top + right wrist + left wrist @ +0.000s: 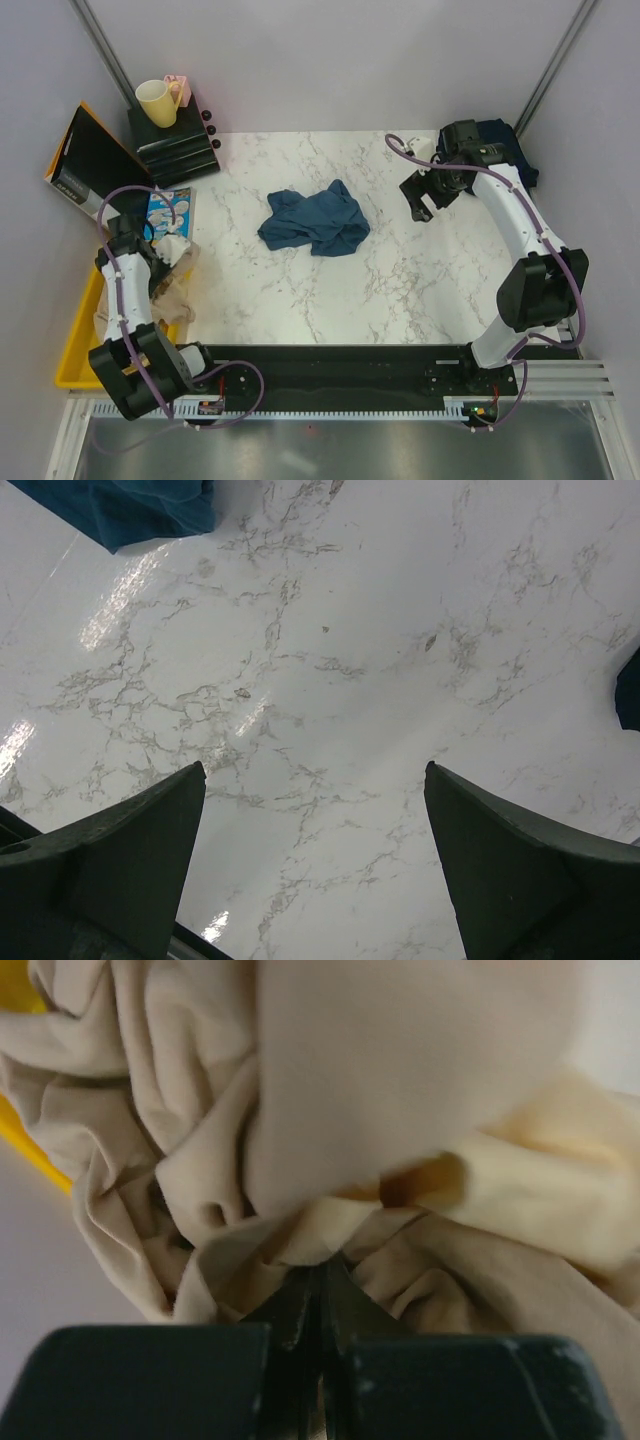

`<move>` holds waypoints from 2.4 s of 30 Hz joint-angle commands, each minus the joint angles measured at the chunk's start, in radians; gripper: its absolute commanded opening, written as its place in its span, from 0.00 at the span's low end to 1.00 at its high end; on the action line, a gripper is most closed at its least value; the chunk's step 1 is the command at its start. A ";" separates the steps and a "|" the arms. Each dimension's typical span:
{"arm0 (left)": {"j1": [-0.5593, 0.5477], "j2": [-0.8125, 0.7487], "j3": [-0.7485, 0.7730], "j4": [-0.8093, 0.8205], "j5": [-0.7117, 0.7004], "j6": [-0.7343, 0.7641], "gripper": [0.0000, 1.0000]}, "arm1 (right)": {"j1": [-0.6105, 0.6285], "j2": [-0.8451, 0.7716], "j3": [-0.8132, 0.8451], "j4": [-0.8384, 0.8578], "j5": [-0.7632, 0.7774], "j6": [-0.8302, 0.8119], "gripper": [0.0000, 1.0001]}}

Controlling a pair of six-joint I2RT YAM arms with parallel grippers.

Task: Fold and stack the t-shirts
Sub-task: Flatten the tshirt out

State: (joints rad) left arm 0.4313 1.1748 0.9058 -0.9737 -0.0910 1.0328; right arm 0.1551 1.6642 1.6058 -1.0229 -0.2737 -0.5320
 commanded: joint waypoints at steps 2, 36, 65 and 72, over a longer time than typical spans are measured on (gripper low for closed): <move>0.151 0.014 -0.140 0.357 -0.199 0.263 0.02 | 0.008 -0.023 -0.004 0.027 -0.032 -0.014 0.98; -0.301 0.080 0.366 0.088 0.637 -0.152 0.70 | 0.142 0.130 -0.027 0.234 -0.159 0.013 0.98; -0.580 0.451 0.394 0.608 0.148 -0.565 0.62 | 0.388 0.203 0.008 0.438 0.100 -0.106 0.98; -0.468 0.490 0.430 0.527 0.046 -0.689 0.64 | 0.486 0.227 0.090 0.452 0.163 -0.115 0.98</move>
State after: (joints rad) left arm -0.0868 1.6672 1.3056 -0.4480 0.0448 0.4606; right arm 0.5934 1.9026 1.6215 -0.5991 -0.1535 -0.6277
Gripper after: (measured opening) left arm 0.637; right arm 0.982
